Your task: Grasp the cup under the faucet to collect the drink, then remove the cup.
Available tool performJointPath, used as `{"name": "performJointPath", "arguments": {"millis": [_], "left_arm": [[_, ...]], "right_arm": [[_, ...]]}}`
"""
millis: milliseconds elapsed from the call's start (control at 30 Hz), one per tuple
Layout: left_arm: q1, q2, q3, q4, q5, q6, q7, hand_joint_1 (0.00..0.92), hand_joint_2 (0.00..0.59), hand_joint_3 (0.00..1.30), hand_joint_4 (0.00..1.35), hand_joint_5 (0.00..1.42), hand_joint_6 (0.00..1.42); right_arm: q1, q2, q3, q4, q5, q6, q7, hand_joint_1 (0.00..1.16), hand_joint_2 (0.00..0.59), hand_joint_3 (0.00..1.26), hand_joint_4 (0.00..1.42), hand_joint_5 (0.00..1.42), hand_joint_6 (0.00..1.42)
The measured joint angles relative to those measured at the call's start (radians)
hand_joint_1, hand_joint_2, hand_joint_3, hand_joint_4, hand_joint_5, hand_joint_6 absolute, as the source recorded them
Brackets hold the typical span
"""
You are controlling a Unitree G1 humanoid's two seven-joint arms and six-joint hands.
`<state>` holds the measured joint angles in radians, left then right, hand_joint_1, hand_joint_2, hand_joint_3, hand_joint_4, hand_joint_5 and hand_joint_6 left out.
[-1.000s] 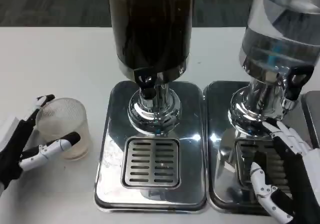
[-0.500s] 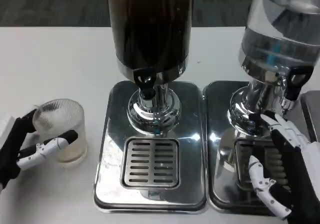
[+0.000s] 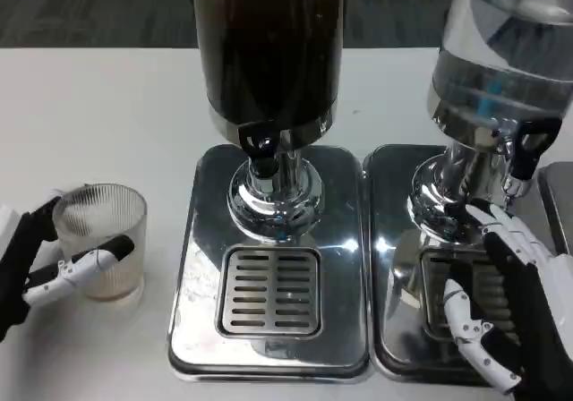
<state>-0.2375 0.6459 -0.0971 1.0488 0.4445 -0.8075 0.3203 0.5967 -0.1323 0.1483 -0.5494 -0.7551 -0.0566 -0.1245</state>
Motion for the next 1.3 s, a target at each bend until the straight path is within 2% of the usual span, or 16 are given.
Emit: {"name": "performJointPath", "arguments": {"millis": [1067, 1300], "left_arm": [[0.043, 0.000, 0.040, -0.098, -0.023, -0.064, 0.013, 0.121, 0.204, 0.31, 0.33, 0.53, 0.57], [0.043, -0.016, 0.040, -0.119, -0.040, -0.072, 0.007, 0.121, 0.204, 0.32, 0.35, 0.55, 0.59]], "right_arm": [[0.002, 0.000, 0.003, 0.000, 0.016, 0.000, 0.001, 0.43, 0.586, 0.19, 0.09, 0.07, 0.06], [0.000, 0.001, 0.003, 0.000, 0.016, 0.000, 0.001, 0.43, 0.586, 0.19, 0.09, 0.07, 0.06]]}}
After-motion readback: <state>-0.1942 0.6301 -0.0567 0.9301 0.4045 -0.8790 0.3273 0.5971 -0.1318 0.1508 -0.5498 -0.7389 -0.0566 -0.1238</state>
